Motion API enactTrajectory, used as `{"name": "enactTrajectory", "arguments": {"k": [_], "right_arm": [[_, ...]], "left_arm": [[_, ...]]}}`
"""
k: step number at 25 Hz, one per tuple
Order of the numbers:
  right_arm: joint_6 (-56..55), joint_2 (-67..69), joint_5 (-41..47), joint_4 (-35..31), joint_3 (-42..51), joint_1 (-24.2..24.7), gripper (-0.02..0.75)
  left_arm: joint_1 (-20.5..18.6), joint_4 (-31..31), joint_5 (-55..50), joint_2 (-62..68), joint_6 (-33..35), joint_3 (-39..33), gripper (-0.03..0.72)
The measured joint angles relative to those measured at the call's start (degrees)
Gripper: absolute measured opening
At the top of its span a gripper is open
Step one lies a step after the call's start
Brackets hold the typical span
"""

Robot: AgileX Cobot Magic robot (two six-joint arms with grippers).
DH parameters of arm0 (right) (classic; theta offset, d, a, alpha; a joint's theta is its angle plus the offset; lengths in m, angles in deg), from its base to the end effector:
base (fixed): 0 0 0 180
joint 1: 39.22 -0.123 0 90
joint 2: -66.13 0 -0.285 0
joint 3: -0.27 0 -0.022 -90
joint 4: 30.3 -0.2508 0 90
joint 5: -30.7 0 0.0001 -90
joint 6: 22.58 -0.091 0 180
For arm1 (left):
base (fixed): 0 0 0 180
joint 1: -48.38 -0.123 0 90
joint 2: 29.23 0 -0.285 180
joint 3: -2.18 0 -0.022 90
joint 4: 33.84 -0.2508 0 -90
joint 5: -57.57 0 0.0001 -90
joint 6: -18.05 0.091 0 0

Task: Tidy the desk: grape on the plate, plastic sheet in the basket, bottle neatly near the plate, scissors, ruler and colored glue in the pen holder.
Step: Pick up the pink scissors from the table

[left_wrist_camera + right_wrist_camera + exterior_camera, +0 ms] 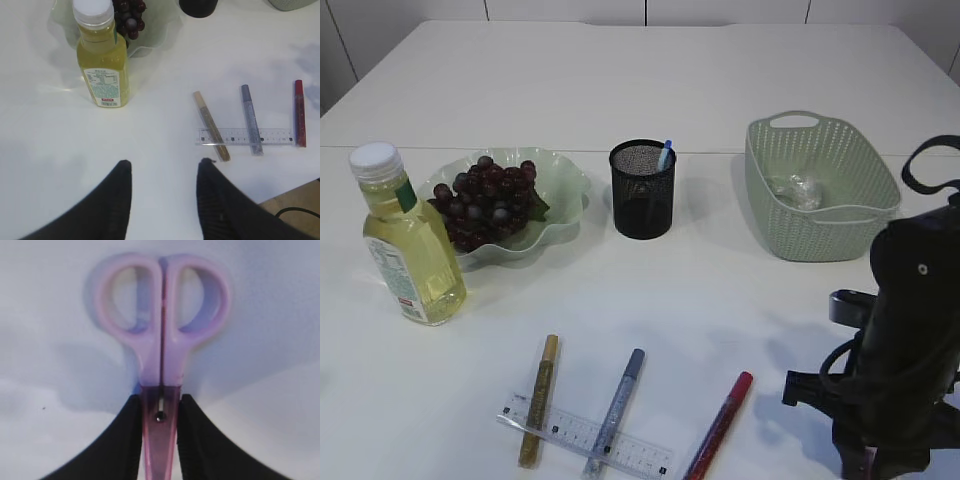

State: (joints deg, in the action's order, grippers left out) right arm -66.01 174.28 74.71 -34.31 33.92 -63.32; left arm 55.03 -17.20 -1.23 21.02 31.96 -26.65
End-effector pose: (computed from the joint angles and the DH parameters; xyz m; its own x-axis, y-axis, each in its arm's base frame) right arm 0.2282 0.1069 0.1199 -0.9190 0.3802 0.1040 0.3782 0.9249 -0.0389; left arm 0.1168 -0.0361 0.3469 -0.6962 0.1681 -0.6979 0.3422 0.9323 -0.1168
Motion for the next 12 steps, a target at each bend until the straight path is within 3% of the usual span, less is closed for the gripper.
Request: {"name": "enactTrajectory", "arguments": {"k": [12], "right_arm": [[11.3, 0.1, 4.98, 1.79, -3.56, 0.0, 0.195]], "left_arm": [[0.0, 0.0, 0.0, 0.0, 0.0, 0.0, 0.317]]}}
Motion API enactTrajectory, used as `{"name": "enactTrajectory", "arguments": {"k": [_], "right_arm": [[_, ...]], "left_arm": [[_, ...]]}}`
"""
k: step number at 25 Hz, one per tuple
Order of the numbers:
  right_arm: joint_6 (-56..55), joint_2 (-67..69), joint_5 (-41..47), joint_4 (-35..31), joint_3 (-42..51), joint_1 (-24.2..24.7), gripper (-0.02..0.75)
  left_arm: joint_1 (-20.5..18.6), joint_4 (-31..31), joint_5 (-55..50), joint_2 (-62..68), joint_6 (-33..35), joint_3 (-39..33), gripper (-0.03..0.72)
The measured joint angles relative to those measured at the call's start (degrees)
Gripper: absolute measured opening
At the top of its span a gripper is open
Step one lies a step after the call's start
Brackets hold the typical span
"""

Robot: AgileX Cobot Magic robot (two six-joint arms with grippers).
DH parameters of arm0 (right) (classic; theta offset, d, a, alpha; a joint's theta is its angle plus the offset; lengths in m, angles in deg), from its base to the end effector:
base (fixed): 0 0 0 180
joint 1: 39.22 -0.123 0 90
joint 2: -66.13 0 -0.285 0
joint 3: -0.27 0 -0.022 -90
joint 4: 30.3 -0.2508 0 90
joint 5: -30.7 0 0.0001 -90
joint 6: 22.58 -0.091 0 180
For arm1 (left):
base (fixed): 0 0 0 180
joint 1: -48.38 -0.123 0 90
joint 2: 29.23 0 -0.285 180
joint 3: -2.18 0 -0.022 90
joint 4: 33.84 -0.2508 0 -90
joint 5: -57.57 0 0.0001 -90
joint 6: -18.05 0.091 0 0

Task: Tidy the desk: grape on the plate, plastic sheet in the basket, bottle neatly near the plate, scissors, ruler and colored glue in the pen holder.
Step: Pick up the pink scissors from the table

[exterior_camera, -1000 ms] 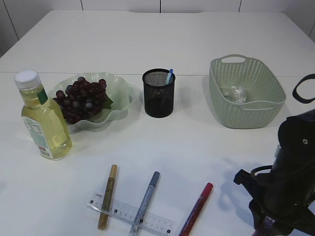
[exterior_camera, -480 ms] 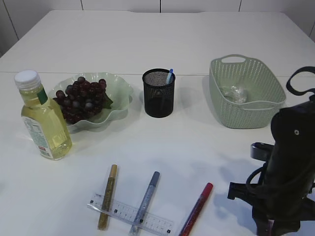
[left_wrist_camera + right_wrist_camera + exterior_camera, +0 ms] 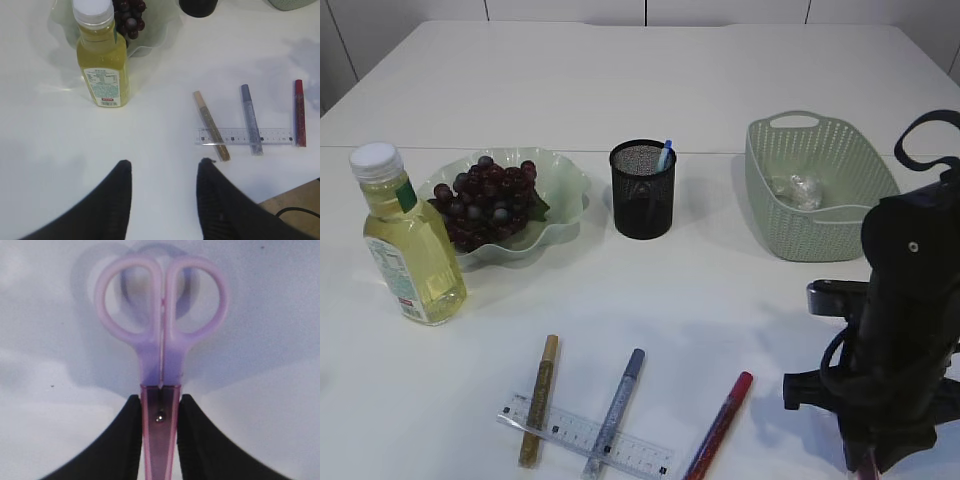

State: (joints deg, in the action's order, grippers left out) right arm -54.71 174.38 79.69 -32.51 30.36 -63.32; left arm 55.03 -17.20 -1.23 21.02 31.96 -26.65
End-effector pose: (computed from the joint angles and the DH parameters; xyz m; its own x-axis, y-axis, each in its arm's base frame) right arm 0.2369 0.1089 0.1307 -0.9782 0.1681 0.1220 0.1636 0.9854 -0.0463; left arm 0.1168 -0.0361 0.3469 -0.6962 0.1681 -0.6979 0.3422 0.9323 -0.1168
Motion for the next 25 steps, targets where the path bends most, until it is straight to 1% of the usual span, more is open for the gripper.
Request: {"name": "enactTrajectory", "arguments": {"k": [5, 11, 21, 25], "right_arm": [[3.04, 0.0, 0.12, 2.21, 0.0, 0.0, 0.195], [4.21, 0.0, 0.12, 2.65, 0.0, 0.0, 0.195], [11.51, 0.0, 0.02, 2.74, 0.0, 0.0, 0.195], [14.81, 0.0, -1.52, 2.74, 0.0, 0.0, 0.195]], "left_arm": [[0.0, 0.0, 0.0, 0.0, 0.0, 0.0, 0.317], [0.0, 0.0, 0.0, 0.0, 0.0, 0.0, 0.316], [0.0, 0.0, 0.0, 0.0, 0.0, 0.0, 0.316], [0.0, 0.0, 0.0, 0.0, 0.0, 0.0, 0.316]]}}
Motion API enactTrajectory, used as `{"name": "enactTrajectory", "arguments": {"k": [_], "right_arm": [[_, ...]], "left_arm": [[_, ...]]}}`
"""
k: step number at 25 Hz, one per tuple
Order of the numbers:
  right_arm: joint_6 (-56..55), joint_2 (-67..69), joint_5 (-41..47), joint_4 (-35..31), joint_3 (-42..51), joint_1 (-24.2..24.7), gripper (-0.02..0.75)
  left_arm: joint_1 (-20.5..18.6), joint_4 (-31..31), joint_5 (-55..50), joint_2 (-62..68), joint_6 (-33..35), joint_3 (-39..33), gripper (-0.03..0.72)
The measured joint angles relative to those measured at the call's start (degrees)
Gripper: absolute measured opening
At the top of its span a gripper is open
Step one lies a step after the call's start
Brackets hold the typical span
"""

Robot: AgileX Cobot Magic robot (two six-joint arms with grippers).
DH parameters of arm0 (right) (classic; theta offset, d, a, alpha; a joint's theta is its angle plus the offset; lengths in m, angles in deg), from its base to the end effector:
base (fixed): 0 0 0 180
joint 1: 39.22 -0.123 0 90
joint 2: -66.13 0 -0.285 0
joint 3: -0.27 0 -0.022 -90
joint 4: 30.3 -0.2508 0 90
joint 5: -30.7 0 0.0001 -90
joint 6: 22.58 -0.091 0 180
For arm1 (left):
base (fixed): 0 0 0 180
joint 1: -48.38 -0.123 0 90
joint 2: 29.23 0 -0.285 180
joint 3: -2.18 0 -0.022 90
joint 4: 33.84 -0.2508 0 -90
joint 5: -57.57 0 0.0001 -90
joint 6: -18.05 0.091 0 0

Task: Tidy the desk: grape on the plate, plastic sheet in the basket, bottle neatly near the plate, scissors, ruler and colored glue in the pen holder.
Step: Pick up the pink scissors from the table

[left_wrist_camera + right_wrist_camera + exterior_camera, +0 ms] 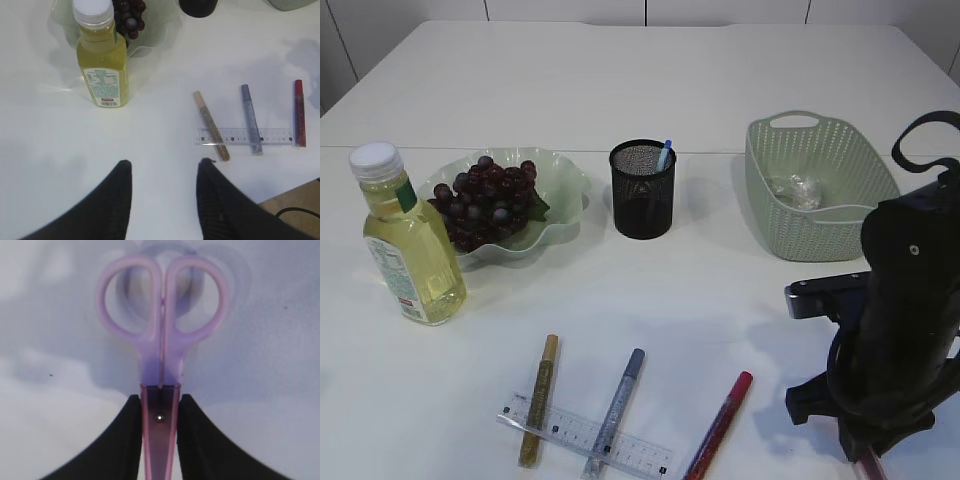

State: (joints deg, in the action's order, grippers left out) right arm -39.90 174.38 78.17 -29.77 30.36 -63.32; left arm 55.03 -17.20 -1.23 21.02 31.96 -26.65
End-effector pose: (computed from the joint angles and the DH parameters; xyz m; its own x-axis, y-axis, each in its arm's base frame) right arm 0.2404 0.1069 0.1304 -0.9879 -0.1223 0.0948 -0.1262 0.9913 -0.0360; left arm 0.1168 -0.0361 0.3469 -0.6962 0.1681 -0.6979 0.3422 0.9323 -0.1168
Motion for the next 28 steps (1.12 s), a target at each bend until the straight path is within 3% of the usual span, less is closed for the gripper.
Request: {"name": "enactTrajectory", "arguments": {"k": [18, 28], "right_arm": [[6.28, -3.43, -5.21, 0.0, 0.0, 0.0, 0.195], [6.43, -12.87, -14.59, 3.83, 0.0, 0.0, 0.195]], "left_arm": [[0.0, 0.0, 0.09, 0.0, 0.0, 0.0, 0.316], [0.0, 0.0, 1.1, 0.0, 0.0, 0.0, 0.316]]}}
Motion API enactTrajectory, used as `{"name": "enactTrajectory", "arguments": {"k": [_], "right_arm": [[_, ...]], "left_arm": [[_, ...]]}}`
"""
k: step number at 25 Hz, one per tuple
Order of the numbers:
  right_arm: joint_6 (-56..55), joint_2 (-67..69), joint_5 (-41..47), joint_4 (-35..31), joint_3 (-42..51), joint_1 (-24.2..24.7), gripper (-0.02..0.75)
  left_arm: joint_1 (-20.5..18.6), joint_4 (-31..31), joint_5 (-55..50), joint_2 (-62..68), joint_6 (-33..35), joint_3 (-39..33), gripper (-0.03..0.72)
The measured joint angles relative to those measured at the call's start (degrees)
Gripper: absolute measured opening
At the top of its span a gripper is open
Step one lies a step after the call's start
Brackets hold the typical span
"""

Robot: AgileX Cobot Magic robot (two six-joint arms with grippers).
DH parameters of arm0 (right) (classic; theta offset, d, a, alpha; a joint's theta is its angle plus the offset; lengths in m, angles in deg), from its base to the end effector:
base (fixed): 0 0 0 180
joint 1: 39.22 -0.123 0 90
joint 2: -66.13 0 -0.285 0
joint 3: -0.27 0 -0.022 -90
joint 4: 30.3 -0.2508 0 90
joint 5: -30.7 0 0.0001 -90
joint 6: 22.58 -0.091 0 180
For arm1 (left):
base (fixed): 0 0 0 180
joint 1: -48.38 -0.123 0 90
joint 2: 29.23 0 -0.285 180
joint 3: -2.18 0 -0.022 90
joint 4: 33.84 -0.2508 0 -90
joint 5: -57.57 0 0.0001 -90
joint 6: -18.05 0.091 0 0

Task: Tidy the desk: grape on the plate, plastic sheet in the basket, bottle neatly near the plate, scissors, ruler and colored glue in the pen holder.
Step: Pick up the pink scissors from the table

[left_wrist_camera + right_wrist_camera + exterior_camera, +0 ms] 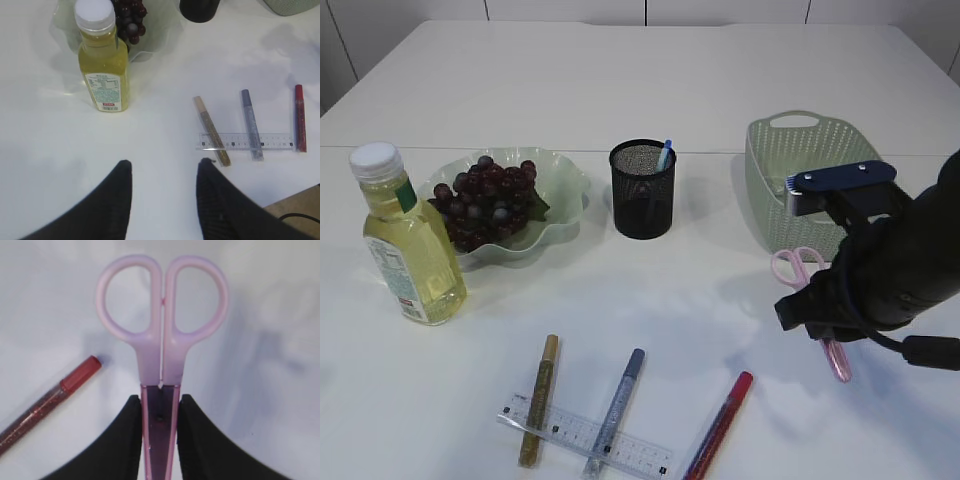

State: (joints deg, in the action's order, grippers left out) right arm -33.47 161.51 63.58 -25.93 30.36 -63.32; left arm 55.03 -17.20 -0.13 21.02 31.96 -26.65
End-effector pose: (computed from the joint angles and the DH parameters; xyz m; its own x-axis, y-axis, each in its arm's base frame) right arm 0.2547 0.1098 0.1946 -0.8908 -0.2609 -0.3721 -0.2843 0.9587 0.0084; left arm 0.1181 -0.0360 0.3480 -0.6843 0.1621 -0.7110 0.3393 0.9338 -0.1136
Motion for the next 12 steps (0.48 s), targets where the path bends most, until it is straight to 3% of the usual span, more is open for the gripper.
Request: {"name": "enactTrajectory", "arguments": {"k": [12], "right_arm": [[0.11, -0.91, -10.95, 1.96, 0.11, 0.0, 0.195]], "left_arm": [[0.0, 0.1, 2.25, 0.0, 0.0, 0.0, 0.316]]}}
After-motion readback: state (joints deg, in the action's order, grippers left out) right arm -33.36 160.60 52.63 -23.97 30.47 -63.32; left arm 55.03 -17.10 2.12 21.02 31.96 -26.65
